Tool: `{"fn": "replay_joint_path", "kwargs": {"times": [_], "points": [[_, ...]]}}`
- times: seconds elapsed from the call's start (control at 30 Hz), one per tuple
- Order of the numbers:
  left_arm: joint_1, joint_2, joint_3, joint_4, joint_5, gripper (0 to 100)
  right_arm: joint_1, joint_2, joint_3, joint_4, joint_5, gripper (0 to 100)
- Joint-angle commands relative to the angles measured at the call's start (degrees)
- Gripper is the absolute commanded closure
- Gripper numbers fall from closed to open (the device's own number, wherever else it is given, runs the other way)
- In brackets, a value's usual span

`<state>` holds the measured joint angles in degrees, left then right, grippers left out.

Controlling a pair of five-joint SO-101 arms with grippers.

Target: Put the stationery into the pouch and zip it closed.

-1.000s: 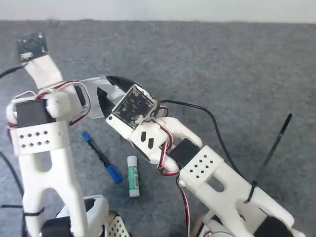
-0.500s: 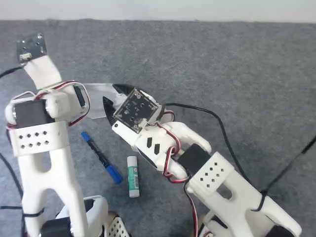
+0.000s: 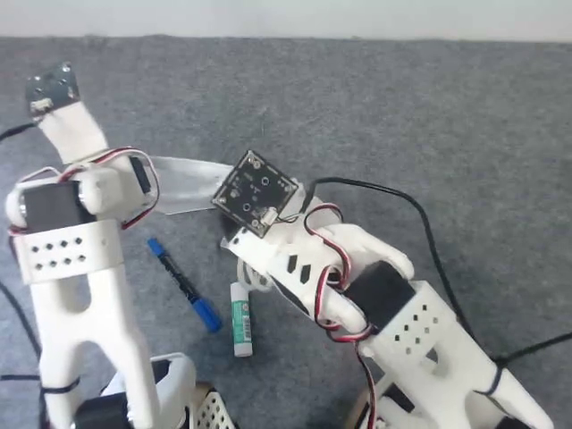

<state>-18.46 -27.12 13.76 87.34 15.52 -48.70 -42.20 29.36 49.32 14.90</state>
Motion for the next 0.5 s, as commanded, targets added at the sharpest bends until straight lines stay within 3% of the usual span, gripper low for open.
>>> {"fn": "replay_joint_path", "kwargs": {"times": [0.0,0.2,0.47], "points": [[-4.0,0.7,-0.2,-1.6,0.5,99,2.4,-3.4,-2.2,4.0,0.6,86.4],[-10.2,0.6,-1.1,-2.4,0.6,99,7.5,-3.5,-2.3,9.2,0.5,86.4],[-13.8,0.6,-1.2,-3.3,1.1,99,7.9,-3.5,3.3,10.2,0.9,86.4]]}}
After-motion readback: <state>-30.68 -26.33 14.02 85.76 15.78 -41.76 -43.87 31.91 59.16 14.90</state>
